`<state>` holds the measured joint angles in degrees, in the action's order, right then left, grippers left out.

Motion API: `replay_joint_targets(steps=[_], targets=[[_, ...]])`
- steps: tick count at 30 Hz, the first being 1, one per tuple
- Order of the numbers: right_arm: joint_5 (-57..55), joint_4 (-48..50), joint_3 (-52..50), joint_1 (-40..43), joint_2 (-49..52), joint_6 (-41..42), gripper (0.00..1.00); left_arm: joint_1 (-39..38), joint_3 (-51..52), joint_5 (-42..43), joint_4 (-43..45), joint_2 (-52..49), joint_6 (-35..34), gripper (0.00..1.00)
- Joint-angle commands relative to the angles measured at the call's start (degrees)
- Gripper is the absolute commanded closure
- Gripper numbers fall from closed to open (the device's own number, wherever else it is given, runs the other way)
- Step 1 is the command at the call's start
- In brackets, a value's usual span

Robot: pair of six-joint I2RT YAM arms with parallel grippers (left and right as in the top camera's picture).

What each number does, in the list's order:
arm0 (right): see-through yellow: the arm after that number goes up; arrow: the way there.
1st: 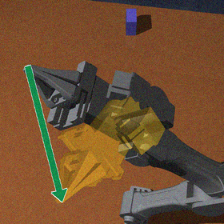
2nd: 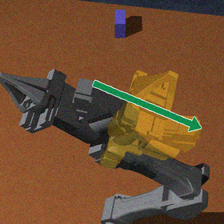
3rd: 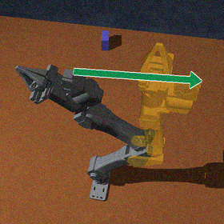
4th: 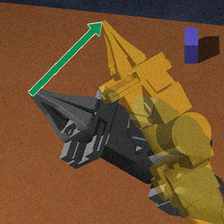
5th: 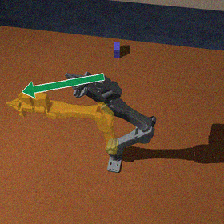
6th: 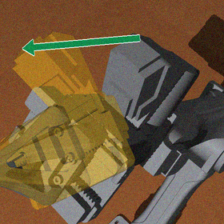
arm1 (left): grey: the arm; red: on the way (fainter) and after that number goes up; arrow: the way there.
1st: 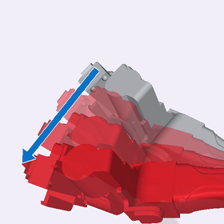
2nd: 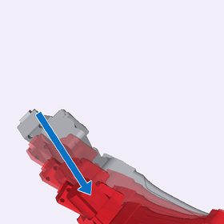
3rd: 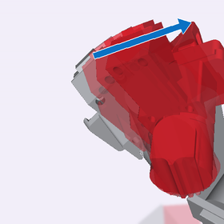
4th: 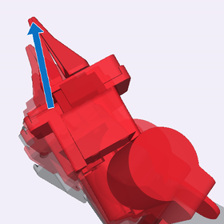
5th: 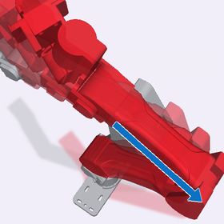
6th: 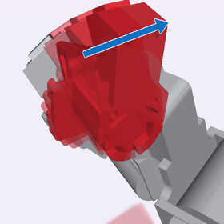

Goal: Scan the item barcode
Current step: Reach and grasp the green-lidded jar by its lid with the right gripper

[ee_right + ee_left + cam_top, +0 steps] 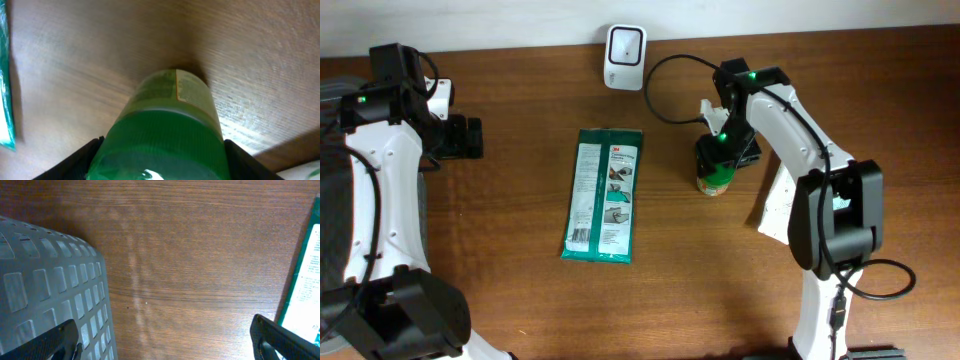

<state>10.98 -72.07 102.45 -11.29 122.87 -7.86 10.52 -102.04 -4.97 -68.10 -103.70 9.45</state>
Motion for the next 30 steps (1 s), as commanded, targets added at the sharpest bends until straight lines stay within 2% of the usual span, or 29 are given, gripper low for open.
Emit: replay_joint_targets(steps=[1,6,9,12,13,14,16,19,24,30], targets=[[2.34,-3.56,2.84,-2.75,-0.04,-22.45,0.29,0.15,0.07,-0.42,-0.04,1.18,0.52,0.01],[1.51,-2.47,2.84,-3.85,-0.02,-31.15,0.28,0.15,0.07,-0.42,-0.04,1.18,0.52,0.01],[0.39,-2.01,2.84,-3.85,-0.02,-30.32,0.25,0.15,0.07,-0.42,-0.04,1.18,0.52,0.01],[0.46,-1.4,2.84,-3.85,-0.02,-23.45,0.22,0.15,0.07,-0.42,-0.04,1.18,0.52,0.01],[1.2,-1.4,2.84,-3.85,-0.02,-19.85,0.17,0.15,0.07,-0.42,-0.04,1.18,0.5,0.01],[2.47,-1.49,2.84,-3.87,-0.02,-16.9,0.02,0.15,0.07,-0.42,-0.04,1.18,0.52,0.01],[6.71,-1.44,2.84,-3.85,-0.02,-10.88,0.02,0.15,0.07,-0.42,-0.04,1.18,0.5,0.01],[8.94,-1.18,2.82,-3.85,-0.02,-10.71,0.02,0.15,0.07,-0.42,-0.04,1.18,0.52,0.01],[1.9,0.5,1.86,-3.76,0.28,0.76,0.01,0.15,0.07,-0.42,-0.04,1.18,0.5,0.01],[-2.62,1.55,-0.24,-4.26,0.28,1.33,0.15,0.15,0.07,-0.42,-0.04,1.18,0.52,0.01]])
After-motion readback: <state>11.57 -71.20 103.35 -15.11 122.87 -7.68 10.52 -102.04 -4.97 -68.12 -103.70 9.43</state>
